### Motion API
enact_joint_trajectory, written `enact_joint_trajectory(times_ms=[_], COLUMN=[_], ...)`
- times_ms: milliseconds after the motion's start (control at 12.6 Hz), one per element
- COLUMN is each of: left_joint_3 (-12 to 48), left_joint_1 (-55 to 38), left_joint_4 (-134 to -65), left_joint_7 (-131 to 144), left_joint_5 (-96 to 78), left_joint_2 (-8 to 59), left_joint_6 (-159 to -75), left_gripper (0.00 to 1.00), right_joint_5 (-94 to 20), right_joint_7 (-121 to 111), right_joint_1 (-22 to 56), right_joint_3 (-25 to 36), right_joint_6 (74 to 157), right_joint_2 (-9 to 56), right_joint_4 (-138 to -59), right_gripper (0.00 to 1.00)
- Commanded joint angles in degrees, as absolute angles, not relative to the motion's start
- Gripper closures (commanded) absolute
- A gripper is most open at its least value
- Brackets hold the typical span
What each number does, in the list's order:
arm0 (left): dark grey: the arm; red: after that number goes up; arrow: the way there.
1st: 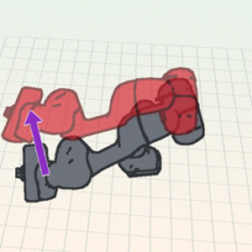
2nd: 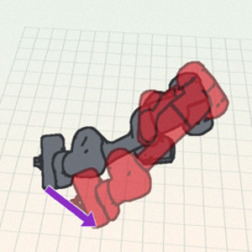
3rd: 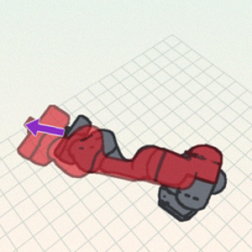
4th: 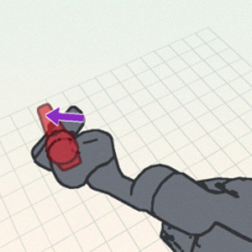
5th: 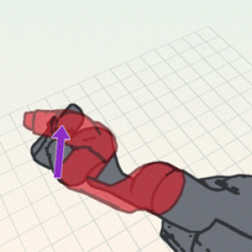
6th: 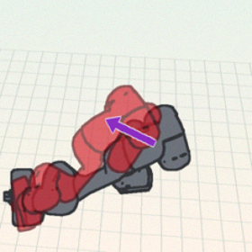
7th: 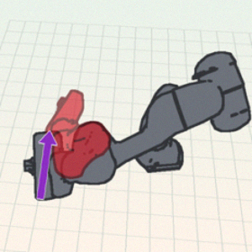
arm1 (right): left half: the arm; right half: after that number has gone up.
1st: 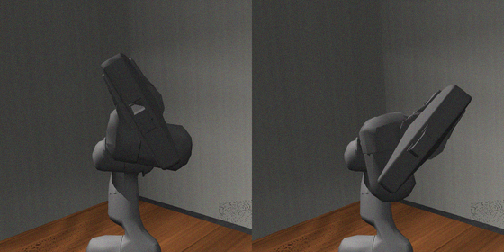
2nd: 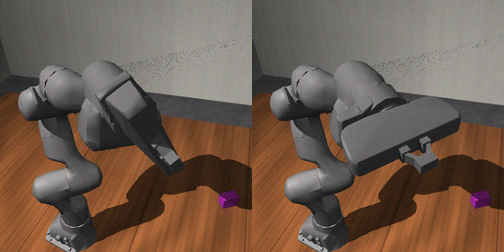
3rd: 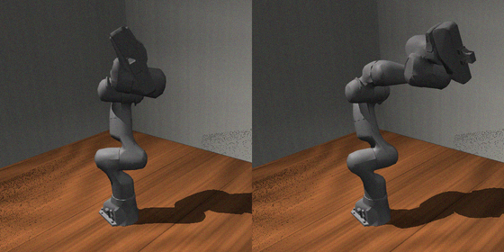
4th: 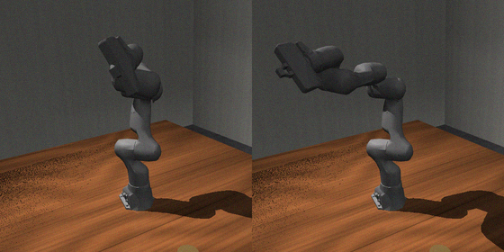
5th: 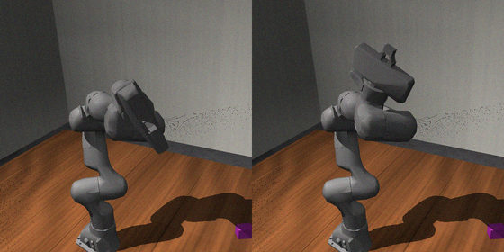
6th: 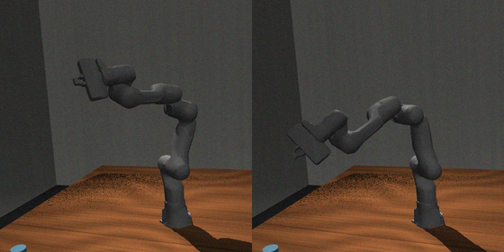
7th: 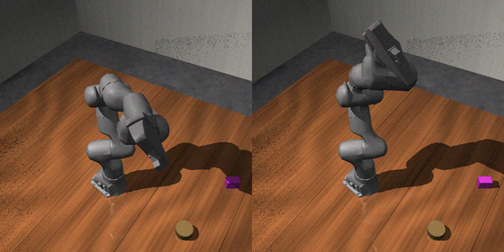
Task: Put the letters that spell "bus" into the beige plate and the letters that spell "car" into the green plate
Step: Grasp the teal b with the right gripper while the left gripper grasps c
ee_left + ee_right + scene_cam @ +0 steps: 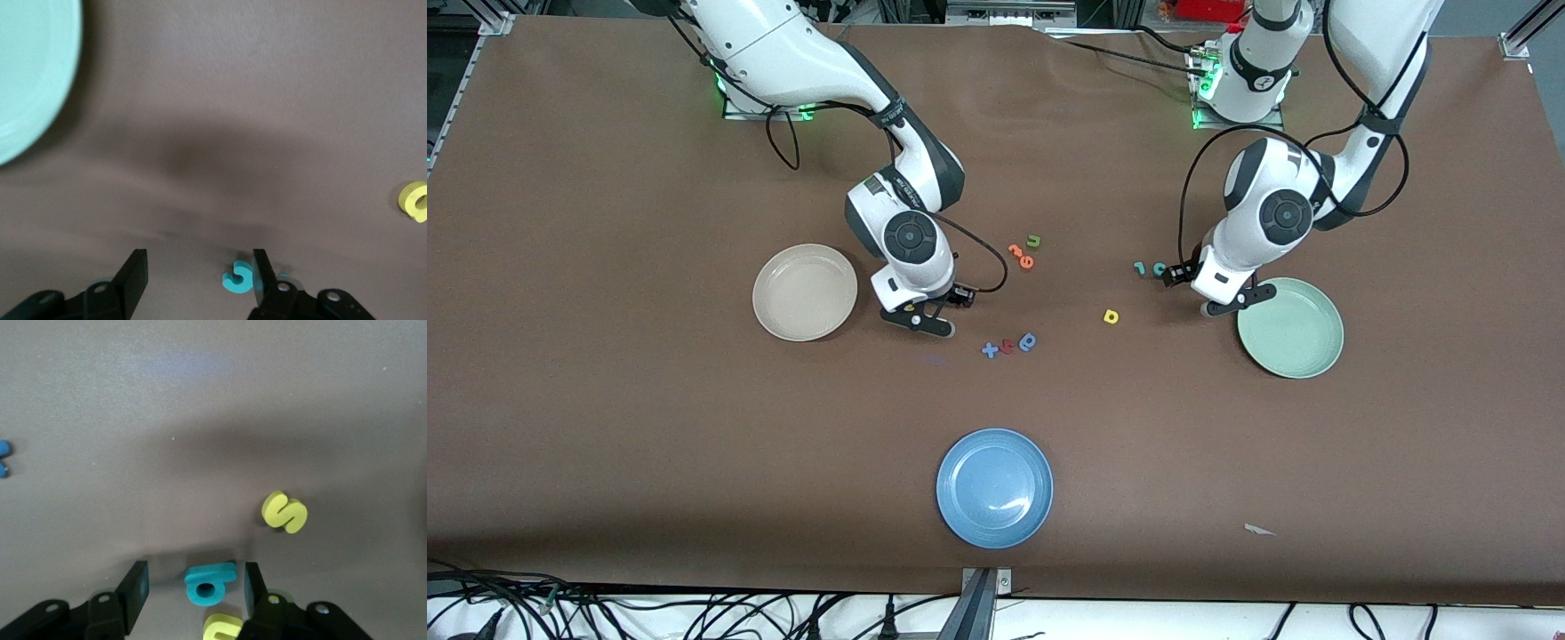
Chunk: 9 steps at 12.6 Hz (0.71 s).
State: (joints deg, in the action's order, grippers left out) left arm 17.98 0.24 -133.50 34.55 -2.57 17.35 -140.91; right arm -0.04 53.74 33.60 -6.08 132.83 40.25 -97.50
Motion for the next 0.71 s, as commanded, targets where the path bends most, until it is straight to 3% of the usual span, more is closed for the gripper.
enact_joint_trajectory(times_ms=[0, 633], left_joint_3=[18.02, 17.93], left_joint_1=[-1.93, -4.39], left_joint_4=[-133.59, -133.51], left_joint_7=[36.73, 39.73], left_joint_5=[-3.69, -3.69], left_joint_2=[18.54, 20.74], left_joint_6=[-142.03, -142.47], left_gripper=[0.29, 0.3], right_joint_5=[0.62, 1.67], right_joint_7=[54.23, 54.23], right_joint_1=[33.93, 33.84], right_joint_3=[-5.8, -5.71], right_joint_6=[133.68, 133.95], right_joint_2=[39.81, 39.9], right_joint_4=[-98.26, -99.4], right_gripper=[0.34, 0.47])
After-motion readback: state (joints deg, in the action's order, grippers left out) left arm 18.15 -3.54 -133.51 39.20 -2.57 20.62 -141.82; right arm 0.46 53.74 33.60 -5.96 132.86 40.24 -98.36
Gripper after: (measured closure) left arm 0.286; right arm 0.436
